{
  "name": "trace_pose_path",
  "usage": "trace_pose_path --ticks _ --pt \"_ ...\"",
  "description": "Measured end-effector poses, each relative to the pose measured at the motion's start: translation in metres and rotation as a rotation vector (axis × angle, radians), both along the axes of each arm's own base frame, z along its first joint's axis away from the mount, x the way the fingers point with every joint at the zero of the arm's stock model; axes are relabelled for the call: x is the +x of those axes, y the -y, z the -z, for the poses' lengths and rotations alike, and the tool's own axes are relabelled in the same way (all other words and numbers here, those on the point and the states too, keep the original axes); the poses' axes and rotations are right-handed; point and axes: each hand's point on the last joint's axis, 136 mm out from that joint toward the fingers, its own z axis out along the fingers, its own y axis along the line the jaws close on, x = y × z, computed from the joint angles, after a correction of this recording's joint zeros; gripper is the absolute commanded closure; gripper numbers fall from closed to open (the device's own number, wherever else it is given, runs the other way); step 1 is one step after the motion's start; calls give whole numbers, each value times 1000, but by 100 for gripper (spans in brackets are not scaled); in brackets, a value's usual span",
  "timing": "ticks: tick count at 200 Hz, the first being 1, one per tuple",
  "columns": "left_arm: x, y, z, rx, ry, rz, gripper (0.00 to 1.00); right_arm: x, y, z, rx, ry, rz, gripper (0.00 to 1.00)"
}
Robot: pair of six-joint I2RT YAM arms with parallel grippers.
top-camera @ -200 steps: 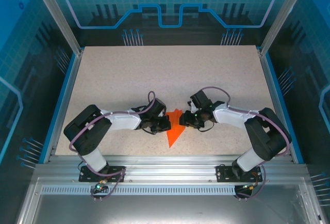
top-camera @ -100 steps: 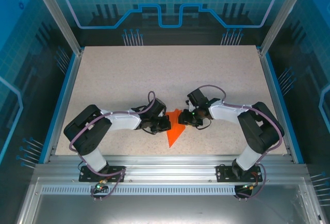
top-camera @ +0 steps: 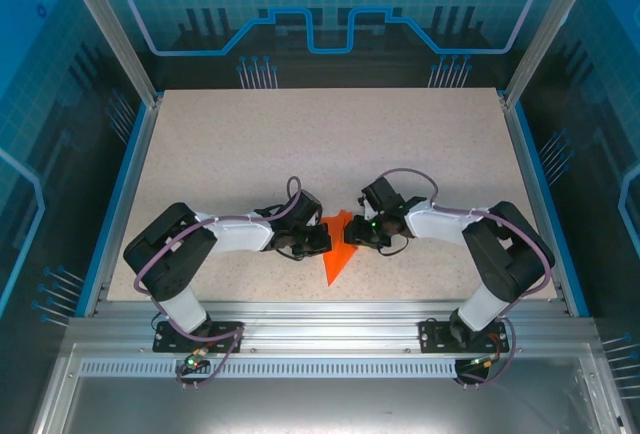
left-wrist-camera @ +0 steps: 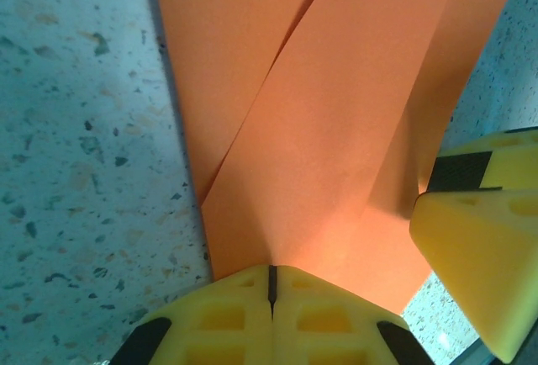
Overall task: Fold a paper plane with a square sheet of paper (pick it up from the middle)
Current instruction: Turn over the paper at the bottom-center of the table.
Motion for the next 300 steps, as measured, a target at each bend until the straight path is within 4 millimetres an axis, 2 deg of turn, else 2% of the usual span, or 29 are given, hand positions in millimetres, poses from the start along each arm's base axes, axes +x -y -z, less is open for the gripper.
trace_pose_path --ticks 39,76,135,170,249,280,300 --pt "0 0 0 0 0 0 98 -16 -5 0 33 -37 -19 61" --pt "0 -1 0 -6 1 -3 98 -21 -10 -2 75 -61 -19 60" --pt "1 -4 -1 -14 10 -13 97 -9 -28 -8 164 -35 -10 62" --pt "1 -5 -1 -20 3 -28 97 -6 -30 -1 168 -43 -3 64" --pt "1 -8 -2 -32 10 -41 97 -4 -36 0 194 -50 -3 70" --pt "1 -8 -3 -34 10 -44 96 1 -42 0 213 -42 -12 75" --pt "0 -9 -4 -42 12 -50 97 5 -45 -1 217 -37 -13 84"
